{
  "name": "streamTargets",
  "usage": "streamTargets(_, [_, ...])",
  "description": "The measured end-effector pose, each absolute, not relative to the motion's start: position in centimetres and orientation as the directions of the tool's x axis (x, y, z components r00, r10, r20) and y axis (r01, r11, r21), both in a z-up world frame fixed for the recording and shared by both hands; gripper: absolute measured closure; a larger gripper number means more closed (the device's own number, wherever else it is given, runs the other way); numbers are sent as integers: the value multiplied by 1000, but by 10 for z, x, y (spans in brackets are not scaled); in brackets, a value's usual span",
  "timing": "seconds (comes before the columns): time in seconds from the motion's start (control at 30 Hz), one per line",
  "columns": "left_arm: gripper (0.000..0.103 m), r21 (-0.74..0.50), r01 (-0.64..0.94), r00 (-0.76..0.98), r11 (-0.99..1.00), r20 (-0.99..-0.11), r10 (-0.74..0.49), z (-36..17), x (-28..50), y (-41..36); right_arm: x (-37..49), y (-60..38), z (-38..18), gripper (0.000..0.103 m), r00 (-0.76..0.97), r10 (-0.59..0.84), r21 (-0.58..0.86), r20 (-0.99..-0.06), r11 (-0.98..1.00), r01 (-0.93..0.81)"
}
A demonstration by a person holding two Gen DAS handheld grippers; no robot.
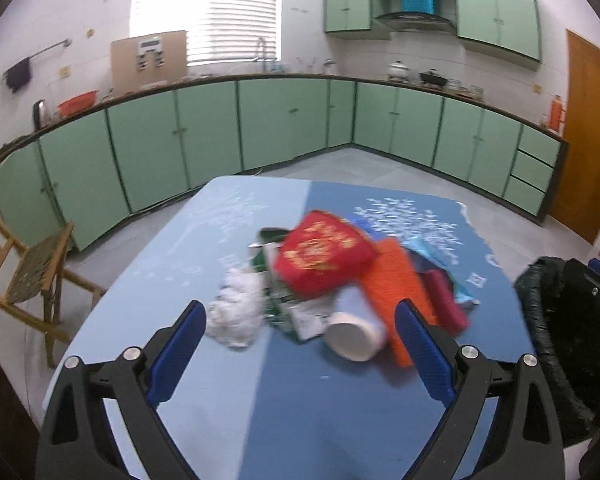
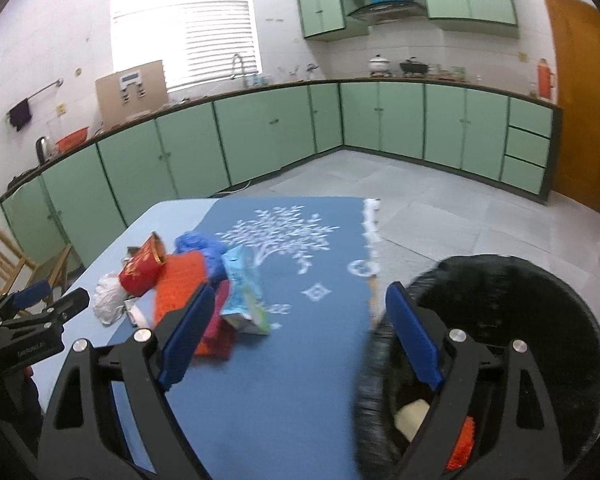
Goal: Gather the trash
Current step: 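Grasp the white tissue with the left gripper while the right gripper grasps the blue juice carton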
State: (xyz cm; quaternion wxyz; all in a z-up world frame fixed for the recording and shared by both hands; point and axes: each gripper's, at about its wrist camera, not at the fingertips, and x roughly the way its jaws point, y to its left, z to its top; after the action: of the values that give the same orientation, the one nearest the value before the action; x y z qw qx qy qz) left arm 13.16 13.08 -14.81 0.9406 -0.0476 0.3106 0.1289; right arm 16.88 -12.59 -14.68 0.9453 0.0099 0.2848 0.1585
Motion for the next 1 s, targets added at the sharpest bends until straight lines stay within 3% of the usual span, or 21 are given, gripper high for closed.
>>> streamTargets(0.87, [11,-8,-352,677,936,-693,249,-214,185,213,227,-53,-199,29,723,302,71,-622,941,-332])
streamTargets(1.0, [28,-26,-337,664,941,-715,218,-220,195,213,236,-49,-204,34,708,306,70,-636,937,-342])
